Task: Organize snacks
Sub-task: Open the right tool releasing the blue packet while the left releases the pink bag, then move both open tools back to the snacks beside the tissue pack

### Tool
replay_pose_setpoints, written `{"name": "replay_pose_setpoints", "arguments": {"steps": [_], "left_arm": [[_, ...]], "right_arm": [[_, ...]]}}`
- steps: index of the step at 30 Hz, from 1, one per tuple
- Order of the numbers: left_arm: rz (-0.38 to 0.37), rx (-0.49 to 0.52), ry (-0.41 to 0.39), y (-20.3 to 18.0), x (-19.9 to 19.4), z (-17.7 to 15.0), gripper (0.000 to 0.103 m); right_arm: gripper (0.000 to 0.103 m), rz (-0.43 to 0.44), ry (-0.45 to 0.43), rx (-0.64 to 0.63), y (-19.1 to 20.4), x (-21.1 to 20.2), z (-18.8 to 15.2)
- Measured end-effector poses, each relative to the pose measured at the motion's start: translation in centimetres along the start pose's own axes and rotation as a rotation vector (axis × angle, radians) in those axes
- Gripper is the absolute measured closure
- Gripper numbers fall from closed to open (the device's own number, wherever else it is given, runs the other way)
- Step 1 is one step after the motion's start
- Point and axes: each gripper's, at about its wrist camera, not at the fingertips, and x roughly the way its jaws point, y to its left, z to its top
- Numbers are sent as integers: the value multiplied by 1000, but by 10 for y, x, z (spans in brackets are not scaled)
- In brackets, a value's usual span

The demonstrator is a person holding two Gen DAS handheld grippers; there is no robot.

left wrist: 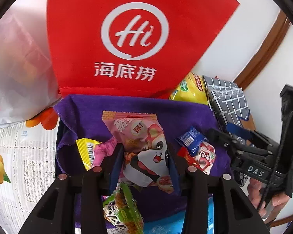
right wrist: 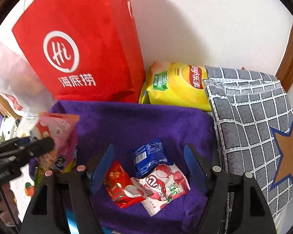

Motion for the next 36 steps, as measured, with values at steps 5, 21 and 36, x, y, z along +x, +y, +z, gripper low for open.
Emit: {"name": "replay_pose_setpoints", "arguments": {"steps": [5, 21, 36], "left_arm": [[25, 19, -67, -9, -24, 2, 39], [24, 103, -221, -43, -115, -16, 38], [94, 75, -162, 2, -148, -127, 39]], "right_arm": [[29, -11, -54, -27, 10, -30, 1], [29, -28, -131, 50, 12, -130, -71], [34, 12, -49, 28, 43, -135, -178]]}}
